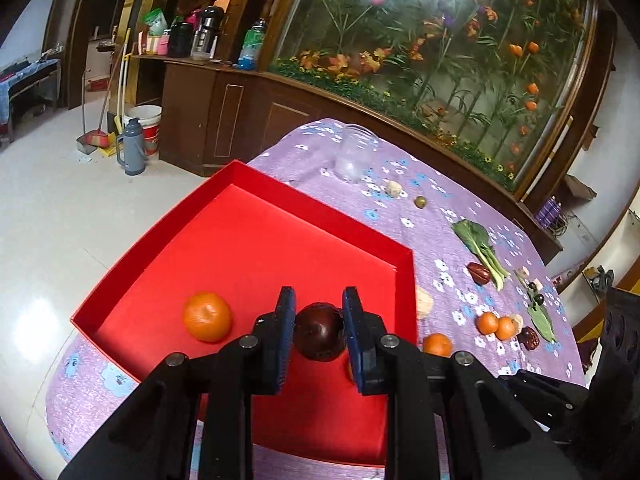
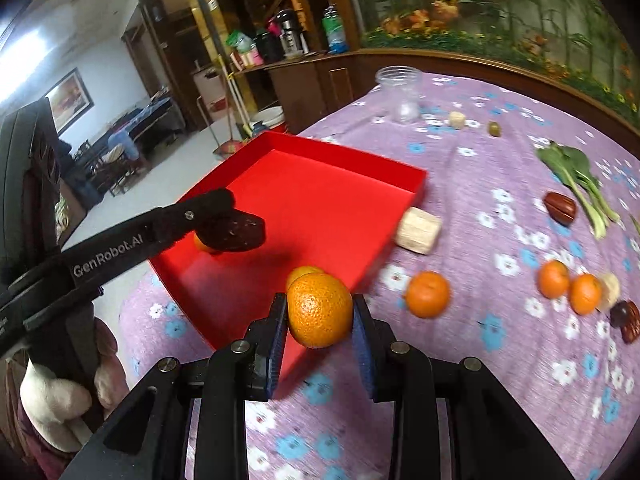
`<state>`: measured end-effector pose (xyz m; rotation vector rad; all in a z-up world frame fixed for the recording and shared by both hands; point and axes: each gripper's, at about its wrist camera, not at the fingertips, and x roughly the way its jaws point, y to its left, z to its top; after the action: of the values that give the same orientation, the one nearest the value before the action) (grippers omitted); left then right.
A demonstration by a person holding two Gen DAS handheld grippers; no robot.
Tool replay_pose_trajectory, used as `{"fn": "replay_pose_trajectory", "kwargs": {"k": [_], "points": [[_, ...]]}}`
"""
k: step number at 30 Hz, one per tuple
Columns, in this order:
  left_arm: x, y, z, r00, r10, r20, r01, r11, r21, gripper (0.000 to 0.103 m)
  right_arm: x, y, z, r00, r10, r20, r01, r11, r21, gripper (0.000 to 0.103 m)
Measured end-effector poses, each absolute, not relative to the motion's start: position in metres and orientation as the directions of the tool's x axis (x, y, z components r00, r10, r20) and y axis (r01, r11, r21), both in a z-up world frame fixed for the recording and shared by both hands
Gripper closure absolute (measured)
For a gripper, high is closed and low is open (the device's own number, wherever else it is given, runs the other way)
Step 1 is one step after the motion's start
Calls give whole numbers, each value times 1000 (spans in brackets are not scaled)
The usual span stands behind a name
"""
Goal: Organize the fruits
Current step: 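Lower the date and orange into the red tray and open both grippers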
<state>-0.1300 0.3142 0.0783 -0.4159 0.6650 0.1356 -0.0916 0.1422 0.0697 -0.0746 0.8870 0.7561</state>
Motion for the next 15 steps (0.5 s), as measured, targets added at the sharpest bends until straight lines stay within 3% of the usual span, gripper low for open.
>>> {"fn": "replay_pose_trajectory", "kwargs": {"k": [15], "points": [[-133, 362, 66, 768, 26, -640, -336, 867, -368, 80, -66, 204, 59, 369, 524, -768, -640, 742, 198, 69]]}}
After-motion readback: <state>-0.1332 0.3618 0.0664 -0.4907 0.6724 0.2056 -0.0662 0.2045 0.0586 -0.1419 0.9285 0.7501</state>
